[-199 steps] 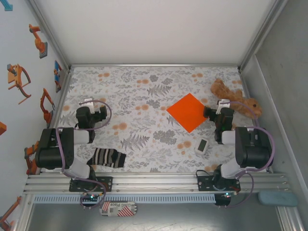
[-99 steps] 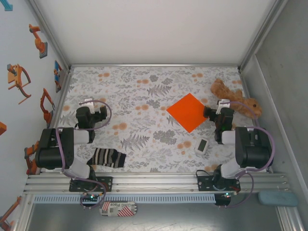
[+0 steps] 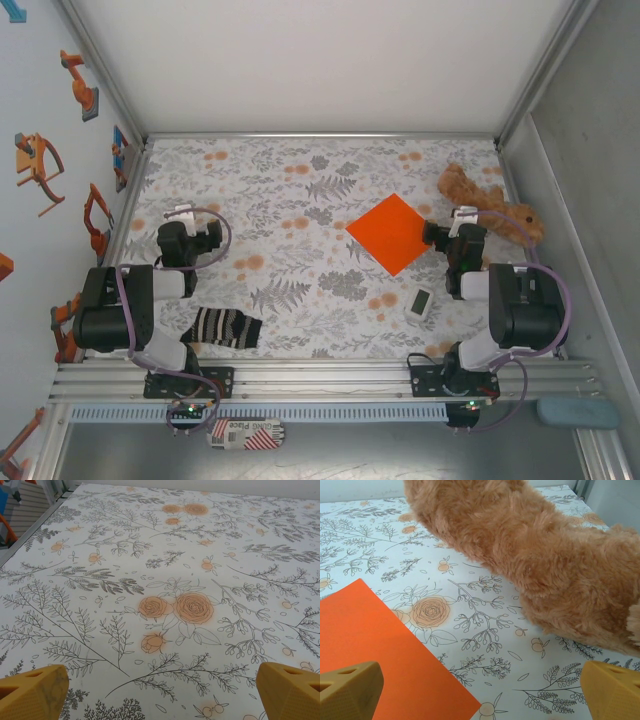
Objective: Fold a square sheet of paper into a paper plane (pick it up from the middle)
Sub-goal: Move the square sheet of paper to the center of the table.
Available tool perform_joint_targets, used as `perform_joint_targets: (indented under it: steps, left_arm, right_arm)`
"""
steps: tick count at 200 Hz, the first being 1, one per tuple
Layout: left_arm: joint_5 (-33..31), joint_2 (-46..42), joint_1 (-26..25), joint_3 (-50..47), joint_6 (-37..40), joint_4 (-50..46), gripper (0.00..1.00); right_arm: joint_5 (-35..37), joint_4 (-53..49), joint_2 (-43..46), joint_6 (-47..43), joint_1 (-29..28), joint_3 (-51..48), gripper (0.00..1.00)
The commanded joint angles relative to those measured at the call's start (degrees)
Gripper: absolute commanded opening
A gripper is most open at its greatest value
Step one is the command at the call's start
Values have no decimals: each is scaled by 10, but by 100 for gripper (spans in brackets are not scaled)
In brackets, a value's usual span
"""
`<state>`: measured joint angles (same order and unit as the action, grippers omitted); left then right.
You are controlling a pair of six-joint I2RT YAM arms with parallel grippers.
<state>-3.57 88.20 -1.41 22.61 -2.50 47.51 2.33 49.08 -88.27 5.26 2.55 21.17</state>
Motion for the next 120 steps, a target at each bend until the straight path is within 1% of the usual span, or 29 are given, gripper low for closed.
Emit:
perform_joint_targets:
  steps: [1,19,40,51,57,67,79,87,93,106,112,120]
  left_arm:
    - [-4,-2,1,10,4,-1,96]
    - [-28,-23,-2,14,-3,-22,96]
    - [-76,-69,-6,31,-14,-97,96]
    - [-88,-96,-9,47,-19,-144,96]
    - [-96,-110,-10,60,-25,-178,96]
    - [-109,-132,-13,87,-50,-248,96]
    - [-104,-157,-15,122,-79,-320,96]
    - [-98,-172,-17,145,-103,-367,96]
    - [-90,-182,-18,163,-128,-402,96]
    - [-69,-196,-18,203,-168,-474,96]
    - [-63,-199,-18,217,-186,-496,96]
    - [-46,-205,-18,226,-203,-512,96]
  right_arm:
    - [-6,8,2,-8,3,10,100]
    - [-19,-3,49,-13,2,-4,99]
    - [-2,-79,127,-9,2,3,99]
    - [1,-149,164,3,1,28,99]
    - [9,-195,182,24,1,51,99]
    - [23,-313,201,69,0,106,99]
    - [31,-462,200,138,0,189,99]
    - [4,-531,187,155,-1,233,99]
    - [-19,-564,177,164,-5,255,99]
    - [-40,-613,157,196,-17,289,99]
    - [-54,-623,149,209,-26,298,99]
    - [-55,-637,140,226,-40,308,99]
